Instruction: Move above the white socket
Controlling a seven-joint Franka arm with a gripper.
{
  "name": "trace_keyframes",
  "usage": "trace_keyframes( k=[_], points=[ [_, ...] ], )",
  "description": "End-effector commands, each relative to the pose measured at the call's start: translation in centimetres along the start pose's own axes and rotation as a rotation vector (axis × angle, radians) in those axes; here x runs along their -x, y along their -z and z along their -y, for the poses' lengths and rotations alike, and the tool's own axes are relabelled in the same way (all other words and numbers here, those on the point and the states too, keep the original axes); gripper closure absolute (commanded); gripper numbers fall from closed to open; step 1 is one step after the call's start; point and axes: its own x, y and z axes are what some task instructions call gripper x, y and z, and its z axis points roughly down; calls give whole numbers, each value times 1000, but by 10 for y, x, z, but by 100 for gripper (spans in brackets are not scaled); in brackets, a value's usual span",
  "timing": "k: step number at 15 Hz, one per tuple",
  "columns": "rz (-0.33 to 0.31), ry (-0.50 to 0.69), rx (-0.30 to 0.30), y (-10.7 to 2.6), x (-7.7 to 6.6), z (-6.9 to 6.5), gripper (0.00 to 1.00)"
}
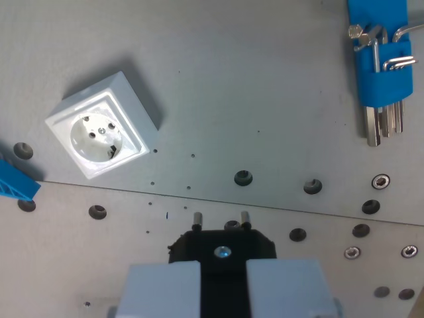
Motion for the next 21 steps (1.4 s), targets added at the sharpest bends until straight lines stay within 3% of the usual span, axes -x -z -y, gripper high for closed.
trace_keyframes(
  k=[1,11,21],
  points=[
    [-2,0,0,0,0,0,100],
    [-2,28,0,-2,1,2,100],
    [-51,113,6,-19,6,11,100]
  ],
)
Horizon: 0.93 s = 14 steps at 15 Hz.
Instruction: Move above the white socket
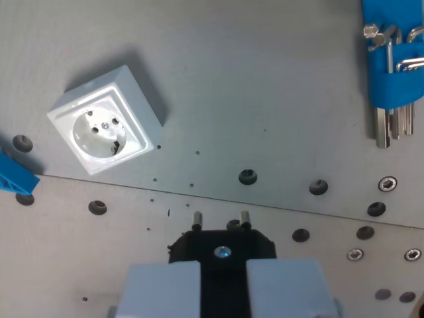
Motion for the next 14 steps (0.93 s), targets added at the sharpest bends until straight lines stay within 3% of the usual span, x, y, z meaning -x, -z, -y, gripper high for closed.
trace_keyframes(
  k=[1,14],
  points=[
    [-80,88,14,-11,5,5,100],
    [-76,246,12,-54,12,32,100]
  ],
)
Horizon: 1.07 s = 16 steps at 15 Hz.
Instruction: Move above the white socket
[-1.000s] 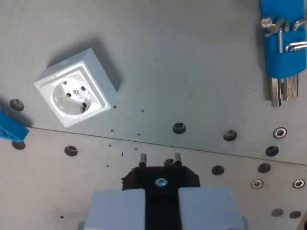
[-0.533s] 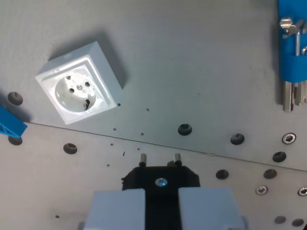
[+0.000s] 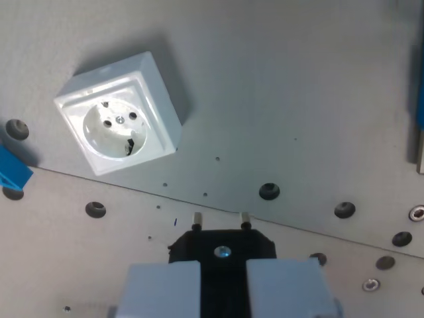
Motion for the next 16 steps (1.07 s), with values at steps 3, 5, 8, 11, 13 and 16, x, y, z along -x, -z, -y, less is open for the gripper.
trace_keyframes(
  k=[3,5,8,11,13,16],
  points=[
    [-86,167,10,-20,2,10,100],
    [-87,187,10,-28,3,15,100],
    [-89,217,13,-39,5,23,100],
    [-92,248,16,-51,6,30,100],
    [-92,264,17,-58,7,35,100],
    [-92,283,19,-68,8,42,100]
  ],
)
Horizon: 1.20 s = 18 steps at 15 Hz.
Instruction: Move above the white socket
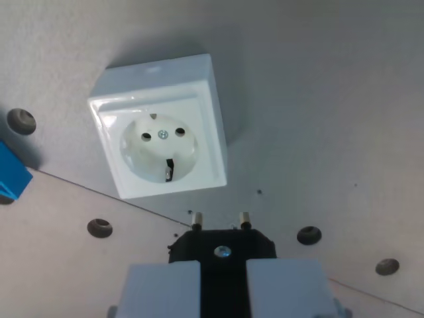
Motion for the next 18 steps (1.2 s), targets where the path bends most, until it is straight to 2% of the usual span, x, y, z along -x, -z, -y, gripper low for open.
trace_keyframes(
  k=[1,9,18],
  points=[
    [-102,123,25,-13,2,7,100],
    [-102,154,40,-33,3,20,100],
    [-100,145,48,-44,3,29,100]
  ],
)
